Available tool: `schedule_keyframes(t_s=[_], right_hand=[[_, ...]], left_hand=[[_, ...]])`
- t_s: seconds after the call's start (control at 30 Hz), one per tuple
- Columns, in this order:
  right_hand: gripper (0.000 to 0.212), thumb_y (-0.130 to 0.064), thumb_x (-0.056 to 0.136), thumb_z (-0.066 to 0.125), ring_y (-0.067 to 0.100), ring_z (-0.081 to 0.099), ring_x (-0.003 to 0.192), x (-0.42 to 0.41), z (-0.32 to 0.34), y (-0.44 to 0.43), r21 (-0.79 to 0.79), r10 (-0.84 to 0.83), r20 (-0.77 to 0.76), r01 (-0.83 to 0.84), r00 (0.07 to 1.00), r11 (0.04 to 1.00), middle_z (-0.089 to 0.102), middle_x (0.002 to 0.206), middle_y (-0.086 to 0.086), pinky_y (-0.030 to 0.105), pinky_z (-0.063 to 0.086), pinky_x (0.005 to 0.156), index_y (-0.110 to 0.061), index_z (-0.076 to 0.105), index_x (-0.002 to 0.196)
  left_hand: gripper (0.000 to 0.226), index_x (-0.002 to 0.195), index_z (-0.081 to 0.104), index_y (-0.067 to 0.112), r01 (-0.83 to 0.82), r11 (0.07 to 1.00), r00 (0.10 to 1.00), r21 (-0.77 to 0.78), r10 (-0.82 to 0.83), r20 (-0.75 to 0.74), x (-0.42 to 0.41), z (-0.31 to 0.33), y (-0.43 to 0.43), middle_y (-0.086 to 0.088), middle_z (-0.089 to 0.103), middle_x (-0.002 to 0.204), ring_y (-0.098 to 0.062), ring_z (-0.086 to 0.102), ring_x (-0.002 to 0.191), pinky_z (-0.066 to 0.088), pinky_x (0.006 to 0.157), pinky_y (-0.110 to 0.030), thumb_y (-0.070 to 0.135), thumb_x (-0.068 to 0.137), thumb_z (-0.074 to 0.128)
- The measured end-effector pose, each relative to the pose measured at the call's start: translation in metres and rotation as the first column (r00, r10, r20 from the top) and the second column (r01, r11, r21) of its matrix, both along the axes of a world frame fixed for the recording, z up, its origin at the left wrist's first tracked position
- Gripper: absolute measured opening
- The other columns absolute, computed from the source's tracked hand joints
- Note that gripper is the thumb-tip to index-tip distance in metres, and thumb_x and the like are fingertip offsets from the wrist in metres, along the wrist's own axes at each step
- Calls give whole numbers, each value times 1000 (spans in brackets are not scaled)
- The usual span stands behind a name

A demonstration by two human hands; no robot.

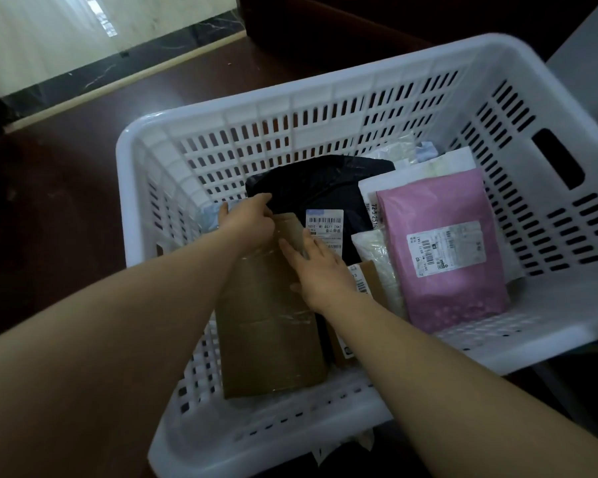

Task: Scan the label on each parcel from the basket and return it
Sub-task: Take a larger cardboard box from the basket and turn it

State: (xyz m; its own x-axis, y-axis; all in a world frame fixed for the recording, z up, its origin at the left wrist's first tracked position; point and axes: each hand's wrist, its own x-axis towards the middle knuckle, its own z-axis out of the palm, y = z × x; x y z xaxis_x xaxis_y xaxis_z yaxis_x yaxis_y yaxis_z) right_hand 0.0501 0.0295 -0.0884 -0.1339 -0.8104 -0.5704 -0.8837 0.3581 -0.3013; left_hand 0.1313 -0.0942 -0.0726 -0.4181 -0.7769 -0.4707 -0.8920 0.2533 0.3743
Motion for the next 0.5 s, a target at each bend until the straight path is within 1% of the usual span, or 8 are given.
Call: schedule_keyframes(t_s=[0.07, 0.13, 0.2, 0.27, 0.33, 0.37, 0.43, 0.5], right_hand=[[91, -5, 90, 57, 26, -5, 150, -3, -1, -1, 21, -14, -43, 15, 999, 1000, -12, 162, 4, 44, 3, 120, -34, -3, 152], [92, -5, 89, 57, 26, -3, 150, -8, 0, -2, 41, -30, -56, 33, 998, 999, -9, 163, 5, 44, 2, 120, -32, -4, 152], [90, -7, 90, 57, 27, 2, 150, -10, 0, -3, 59, -48, -41, 50, 998, 997, -7, 163, 6, 44, 5, 120, -32, -3, 152], [87, -5, 91, 53, 32, 12, 148, -8, 1, -6, 81, -103, 38, 100, 994, 992, -2, 163, 6, 46, 18, 120, -32, -2, 152], [84, -1, 91, 50, 34, 25, 144, -5, 6, -8, 88, -201, 166, 189, 965, 978, 9, 162, 7, 47, 30, 115, -31, 2, 153], [83, -1, 91, 50, 33, 30, 142, -4, 10, -9, 80, -242, 220, 229, 945, 970, 17, 160, 10, 45, 33, 113, -29, 4, 153], [81, -2, 91, 51, 31, 39, 137, -1, 21, -10, 72, -299, 268, 290, 916, 954, 32, 153, 13, 41, 37, 110, -26, 7, 153], [80, -4, 91, 52, 31, 45, 131, 3, 34, -11, 63, -341, 286, 338, 896, 939, 42, 146, 15, 40, 41, 107, -25, 6, 154]], left_hand=[[54, 146, 35, 15, -173, 985, 983, -19, 172, -57, 2, 0, 0, -12, 44, 146, -31, 42, 133, 33, 113, -45, 10, 92, 40], [47, 141, 38, 7, -359, 933, 932, -14, 359, 41, 8, -7, -3, -19, 41, 143, -35, 46, 126, 43, 101, -40, 21, 97, 41], [51, 143, 35, 2, -514, 852, 856, 95, 504, 116, 17, -15, -3, -23, 43, 140, -36, 50, 121, 46, 93, -37, 27, 98, 38], [50, 142, 36, 0, -567, 791, 819, 230, 572, 51, 23, -20, 1, -24, 50, 134, -34, 55, 113, 46, 85, -36, 27, 99, 36], [45, 136, 42, 1, -588, 760, 792, 279, 611, 5, 24, -18, 0, -22, 55, 126, -32, 57, 107, 48, 88, -37, 26, 100, 36], [40, 130, 47, 1, -605, 745, 774, 283, 633, -13, 24, -17, -2, -20, 57, 122, -32, 57, 107, 49, 93, -39, 24, 100, 37], [36, 125, 50, 0, -622, 718, 755, 312, 656, -7, 26, -5, -2, -19, 58, 119, -33, 57, 111, 47, 101, -42, 22, 99, 40], [39, 128, 50, -2, -625, 725, 754, 288, 657, -18, 27, 6, -5, -22, 56, 125, -35, 55, 117, 44, 104, -43, 22, 100, 40]])
